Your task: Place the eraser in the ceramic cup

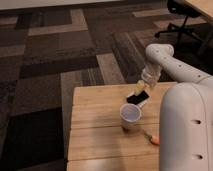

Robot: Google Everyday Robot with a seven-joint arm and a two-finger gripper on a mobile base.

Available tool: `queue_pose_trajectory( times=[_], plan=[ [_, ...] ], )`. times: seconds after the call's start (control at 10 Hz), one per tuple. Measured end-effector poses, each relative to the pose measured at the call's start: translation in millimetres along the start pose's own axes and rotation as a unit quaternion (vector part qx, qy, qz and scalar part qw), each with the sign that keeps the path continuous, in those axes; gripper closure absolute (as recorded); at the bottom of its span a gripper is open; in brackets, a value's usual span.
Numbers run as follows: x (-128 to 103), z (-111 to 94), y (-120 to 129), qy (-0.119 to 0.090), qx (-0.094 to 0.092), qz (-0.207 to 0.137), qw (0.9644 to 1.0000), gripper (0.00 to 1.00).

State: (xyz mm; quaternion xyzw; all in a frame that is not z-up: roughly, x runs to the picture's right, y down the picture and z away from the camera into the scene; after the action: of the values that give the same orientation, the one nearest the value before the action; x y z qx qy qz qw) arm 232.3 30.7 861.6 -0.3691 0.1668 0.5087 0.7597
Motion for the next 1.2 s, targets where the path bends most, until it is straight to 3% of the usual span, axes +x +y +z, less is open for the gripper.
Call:
queue_pose_trajectory(
  times=[0.4, 0.7, 0.9, 1.2],
  plan=[
    [1, 14, 7, 0.011, -0.028, -0.011, 0.9995, 0.36],
    [-3, 13, 10, 0.013, -0.026, -0.021, 0.9994, 0.70],
    [-4, 3, 8, 0.011, -0.011, -0.023, 0.9996, 0.96],
    [-9, -13, 11, 0.005, 0.011, -0.028, 0.9995, 1.00]
  ],
)
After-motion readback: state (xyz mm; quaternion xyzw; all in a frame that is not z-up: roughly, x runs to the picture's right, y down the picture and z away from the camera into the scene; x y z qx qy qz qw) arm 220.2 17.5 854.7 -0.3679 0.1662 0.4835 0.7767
